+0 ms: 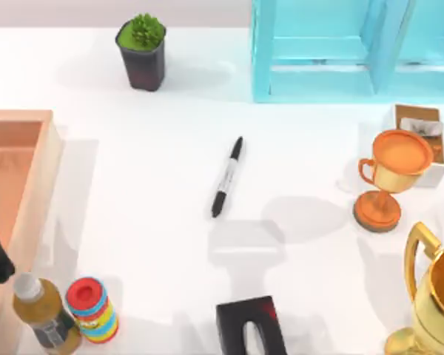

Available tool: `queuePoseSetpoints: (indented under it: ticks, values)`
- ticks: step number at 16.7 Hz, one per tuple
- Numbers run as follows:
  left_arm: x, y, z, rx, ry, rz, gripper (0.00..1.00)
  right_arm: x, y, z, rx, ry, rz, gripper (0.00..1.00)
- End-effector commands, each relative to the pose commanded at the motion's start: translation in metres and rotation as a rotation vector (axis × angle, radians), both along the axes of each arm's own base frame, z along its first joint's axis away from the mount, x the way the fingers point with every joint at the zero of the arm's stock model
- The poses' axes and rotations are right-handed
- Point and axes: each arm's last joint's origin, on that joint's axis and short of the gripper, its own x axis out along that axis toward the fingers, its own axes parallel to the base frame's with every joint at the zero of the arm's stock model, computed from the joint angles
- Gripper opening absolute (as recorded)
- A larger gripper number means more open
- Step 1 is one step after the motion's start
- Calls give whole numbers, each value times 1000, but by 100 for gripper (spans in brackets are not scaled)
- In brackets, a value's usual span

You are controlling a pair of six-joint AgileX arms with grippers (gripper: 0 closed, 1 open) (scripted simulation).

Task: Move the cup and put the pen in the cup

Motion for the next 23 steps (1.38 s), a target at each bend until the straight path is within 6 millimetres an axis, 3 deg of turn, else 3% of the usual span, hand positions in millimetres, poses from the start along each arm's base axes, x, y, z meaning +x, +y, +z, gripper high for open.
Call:
queuePoseSetpoints:
  ticks: [5, 8, 11, 14, 17, 23]
  values:
    - [0, 1, 11, 11, 60, 11, 100, 0, 0, 0, 0, 0, 0, 100]
    - [5, 4, 36, 32, 203, 33, 100, 0, 0, 0, 0, 0, 0, 100]
    - [22, 9, 67, 54, 420, 55, 100, 0, 0, 0, 0, 0, 0, 100]
    - [55, 18, 97, 68, 678, 67, 100, 0, 0, 0, 0, 0, 0, 100]
    - [99, 31, 112, 70, 954, 65, 100, 0, 0, 0, 0, 0, 0, 100]
    - [186, 63, 104, 39, 1400, 22, 100, 0, 0, 0, 0, 0, 0, 100]
